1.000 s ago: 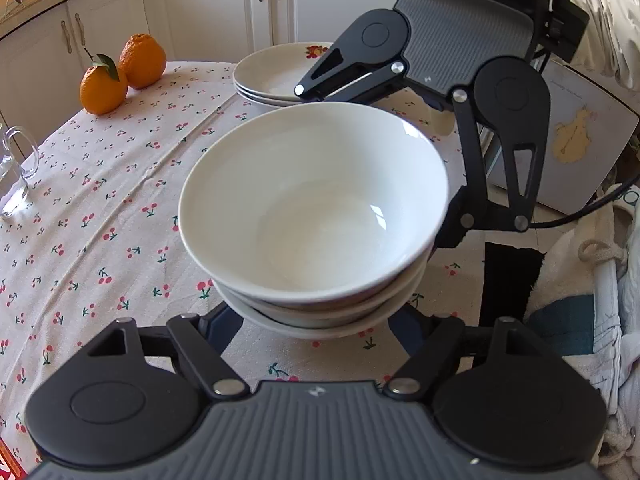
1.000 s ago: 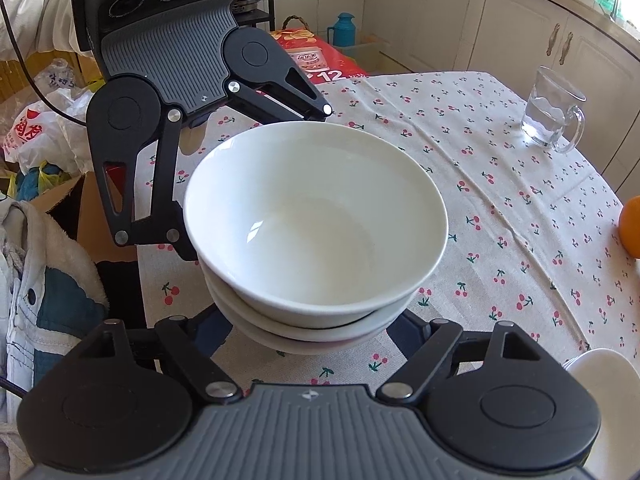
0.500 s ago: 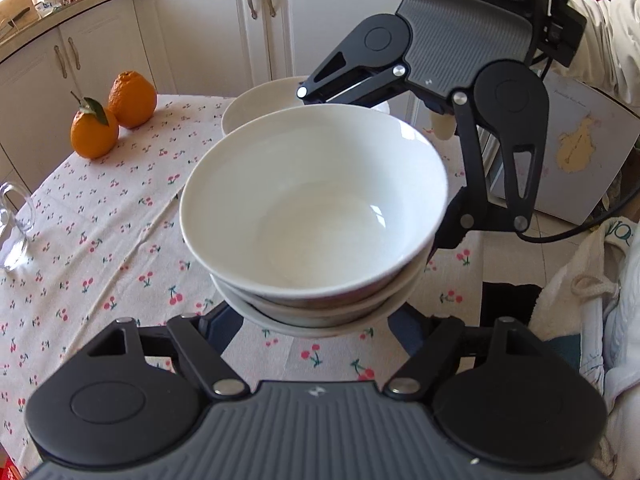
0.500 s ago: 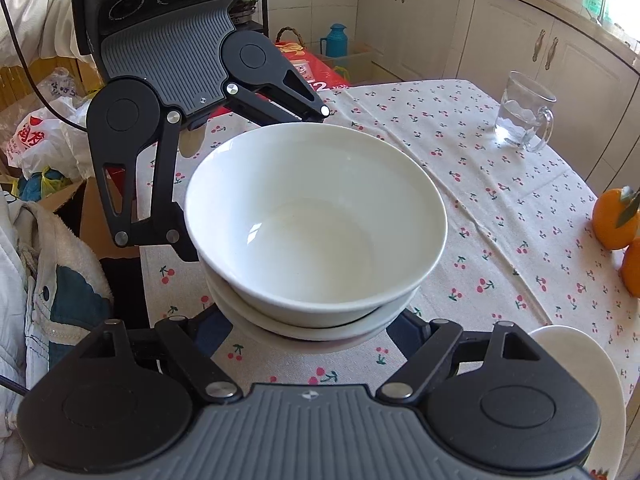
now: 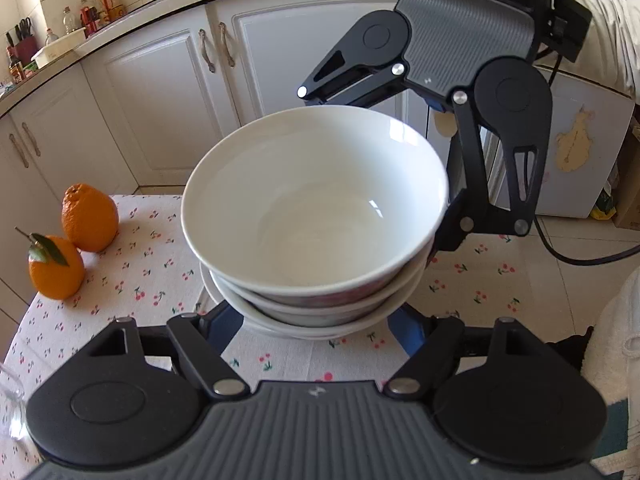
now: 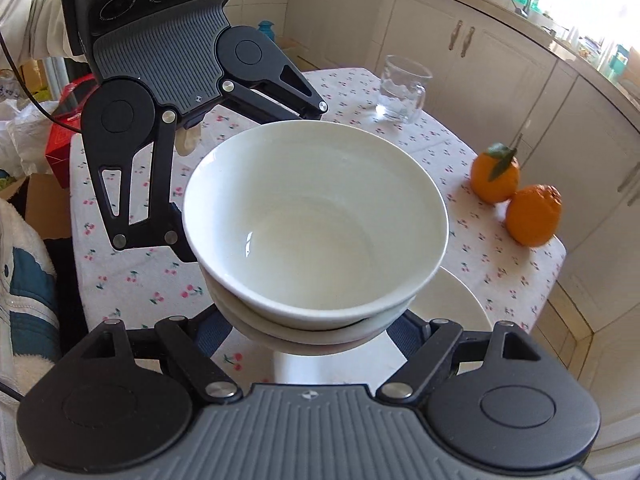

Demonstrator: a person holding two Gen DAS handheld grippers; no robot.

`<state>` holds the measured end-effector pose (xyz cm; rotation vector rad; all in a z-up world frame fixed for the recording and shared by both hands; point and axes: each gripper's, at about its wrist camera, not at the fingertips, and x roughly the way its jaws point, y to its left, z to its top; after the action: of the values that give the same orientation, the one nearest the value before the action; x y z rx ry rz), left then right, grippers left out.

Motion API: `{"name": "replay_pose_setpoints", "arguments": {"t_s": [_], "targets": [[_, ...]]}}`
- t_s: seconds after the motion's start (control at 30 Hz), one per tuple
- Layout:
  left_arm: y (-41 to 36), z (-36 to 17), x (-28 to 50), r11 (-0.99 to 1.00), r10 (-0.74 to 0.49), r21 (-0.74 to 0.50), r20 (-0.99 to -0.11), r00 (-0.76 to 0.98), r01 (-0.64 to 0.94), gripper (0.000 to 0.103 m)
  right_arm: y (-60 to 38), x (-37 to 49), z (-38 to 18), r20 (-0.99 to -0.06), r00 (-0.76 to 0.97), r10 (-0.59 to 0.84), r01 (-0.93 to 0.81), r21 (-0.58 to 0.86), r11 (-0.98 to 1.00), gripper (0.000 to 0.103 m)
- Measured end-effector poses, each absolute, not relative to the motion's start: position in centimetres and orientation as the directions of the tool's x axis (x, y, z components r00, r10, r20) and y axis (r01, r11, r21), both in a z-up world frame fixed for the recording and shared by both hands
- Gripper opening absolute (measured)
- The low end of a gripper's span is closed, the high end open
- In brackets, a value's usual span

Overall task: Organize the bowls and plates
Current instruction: 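Lift the bowl stack with both tools and carry it over the plate stack, then lower the bowl stack onto the plates and open both tools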

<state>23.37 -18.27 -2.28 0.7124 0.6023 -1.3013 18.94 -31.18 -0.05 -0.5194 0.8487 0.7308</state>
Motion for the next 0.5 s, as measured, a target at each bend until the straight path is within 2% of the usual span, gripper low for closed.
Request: {"name": "replay_pose_setpoints", "arguments": {"t_s": [0.2,0.5], "targets": [[-21.1,-3.9,25.0,0.081,-0.636,0.112,-0.759,0.138,0.99,0.078,-34.1,20.5,-1.7,-0.835,0.452,0.313,-0.71,-0.124,0.693,0.086],[-22.1,-4.5,25.8,0.074,-0.631,0.077,-0.769,0.107,0.994,0.078,-35.7,21.5,-2.8,-0.842,0.424,0.333,-0.696,-0.068,0.714,0.086]]}}
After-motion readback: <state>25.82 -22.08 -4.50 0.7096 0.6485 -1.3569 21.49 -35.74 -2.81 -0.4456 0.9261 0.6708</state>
